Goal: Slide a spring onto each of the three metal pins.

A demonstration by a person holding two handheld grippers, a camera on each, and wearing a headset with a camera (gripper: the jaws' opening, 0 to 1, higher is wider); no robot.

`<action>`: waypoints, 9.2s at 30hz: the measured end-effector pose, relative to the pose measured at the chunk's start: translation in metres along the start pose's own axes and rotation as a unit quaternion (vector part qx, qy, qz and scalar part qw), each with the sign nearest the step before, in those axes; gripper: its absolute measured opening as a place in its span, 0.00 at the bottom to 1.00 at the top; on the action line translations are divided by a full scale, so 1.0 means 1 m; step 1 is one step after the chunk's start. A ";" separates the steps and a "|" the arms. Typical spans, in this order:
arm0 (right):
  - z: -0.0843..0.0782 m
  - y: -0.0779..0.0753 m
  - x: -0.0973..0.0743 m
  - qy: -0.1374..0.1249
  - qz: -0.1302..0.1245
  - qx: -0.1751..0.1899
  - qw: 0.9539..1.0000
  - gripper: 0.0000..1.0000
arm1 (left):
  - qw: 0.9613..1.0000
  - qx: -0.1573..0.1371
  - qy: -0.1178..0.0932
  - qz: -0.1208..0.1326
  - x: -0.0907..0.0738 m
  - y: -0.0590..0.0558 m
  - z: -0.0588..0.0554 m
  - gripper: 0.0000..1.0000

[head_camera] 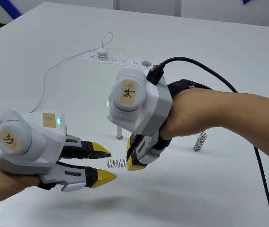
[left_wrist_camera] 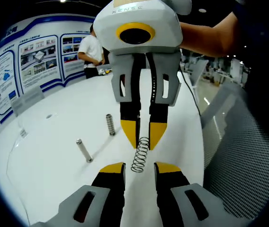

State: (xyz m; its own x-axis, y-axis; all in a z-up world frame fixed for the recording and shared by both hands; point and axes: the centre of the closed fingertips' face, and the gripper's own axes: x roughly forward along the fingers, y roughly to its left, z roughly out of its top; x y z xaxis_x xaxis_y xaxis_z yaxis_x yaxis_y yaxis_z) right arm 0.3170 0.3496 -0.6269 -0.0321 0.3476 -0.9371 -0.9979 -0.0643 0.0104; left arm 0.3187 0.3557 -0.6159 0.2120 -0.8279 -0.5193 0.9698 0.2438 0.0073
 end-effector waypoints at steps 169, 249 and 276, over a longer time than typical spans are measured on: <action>0.013 -0.114 -0.004 -0.018 -0.066 0.071 0.995 0.12 | 0.994 -0.082 -0.037 0.068 -0.032 0.027 -0.014 0.63; -0.072 -0.098 -0.051 -0.153 -0.166 0.185 0.956 0.44 | 0.993 -0.079 -0.039 0.079 -0.031 0.037 -0.005 0.63; -0.138 -0.074 -0.090 -0.244 -0.250 0.270 0.897 0.58 | 0.993 -0.077 -0.044 0.079 -0.028 0.040 0.001 0.64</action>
State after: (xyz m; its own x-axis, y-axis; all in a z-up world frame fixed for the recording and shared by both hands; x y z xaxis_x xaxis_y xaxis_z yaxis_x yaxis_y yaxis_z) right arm 0.4012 0.1935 -0.5912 0.5372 0.5839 -0.6087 -0.7724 0.6305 -0.0768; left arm 0.3516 0.3884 -0.5998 0.3764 -0.8128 -0.4446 0.8953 0.4425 -0.0510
